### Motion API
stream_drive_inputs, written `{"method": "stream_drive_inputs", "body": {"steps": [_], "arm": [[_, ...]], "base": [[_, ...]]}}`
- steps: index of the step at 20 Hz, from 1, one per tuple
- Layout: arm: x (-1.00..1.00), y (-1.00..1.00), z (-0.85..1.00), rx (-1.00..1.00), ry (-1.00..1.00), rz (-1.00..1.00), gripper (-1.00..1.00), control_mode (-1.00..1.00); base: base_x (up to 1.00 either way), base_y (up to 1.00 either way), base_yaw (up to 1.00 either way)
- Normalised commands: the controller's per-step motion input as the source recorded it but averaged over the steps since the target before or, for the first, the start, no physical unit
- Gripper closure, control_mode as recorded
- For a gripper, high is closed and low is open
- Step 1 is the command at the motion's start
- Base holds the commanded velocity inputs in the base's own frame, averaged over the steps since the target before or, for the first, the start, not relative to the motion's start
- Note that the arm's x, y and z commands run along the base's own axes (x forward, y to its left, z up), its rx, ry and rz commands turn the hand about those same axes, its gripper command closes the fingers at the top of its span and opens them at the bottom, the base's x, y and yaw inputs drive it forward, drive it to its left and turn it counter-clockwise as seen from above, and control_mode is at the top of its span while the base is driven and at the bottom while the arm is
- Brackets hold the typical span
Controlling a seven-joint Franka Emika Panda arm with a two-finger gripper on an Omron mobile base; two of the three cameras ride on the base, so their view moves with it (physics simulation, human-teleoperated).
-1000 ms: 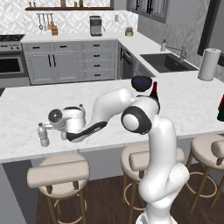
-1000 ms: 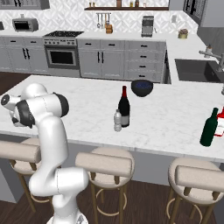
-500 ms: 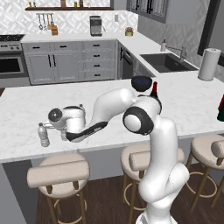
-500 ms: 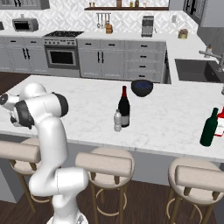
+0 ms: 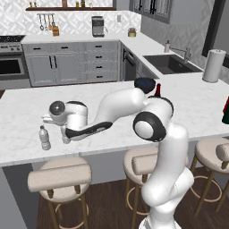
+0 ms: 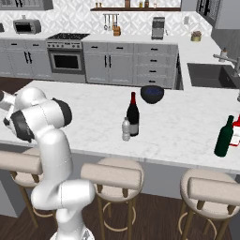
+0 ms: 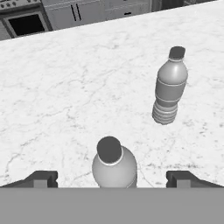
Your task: Move the plastic bottles in the middle to the plastics group, and the glass bottles in the middle to the glass group.
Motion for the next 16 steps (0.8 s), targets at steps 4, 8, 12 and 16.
{"method": "stream_drive_inputs", "body": {"steps": [4, 8, 12, 16], "arm": [[-0.24, -0.11, 0.63, 0.17, -0.02, 0.0, -1.0, -1.0], [-0.32, -0.33, 0.41, 0.09, 0.0, 0.02, -1.0, -1.0], [-0.35, -0.38, 0.57, 0.1, 0.0, 0.02, -1.0, -1.0], [-0.17, -0.36, 0.52, 0.0, 0.03, 0.0, -1.0, -1.0]], "base": [[0.0, 0.0, 0.0], [0.0, 0.0, 0.0], [0.0, 0.0, 0.0], [0.0, 0.0, 0.0]]}}
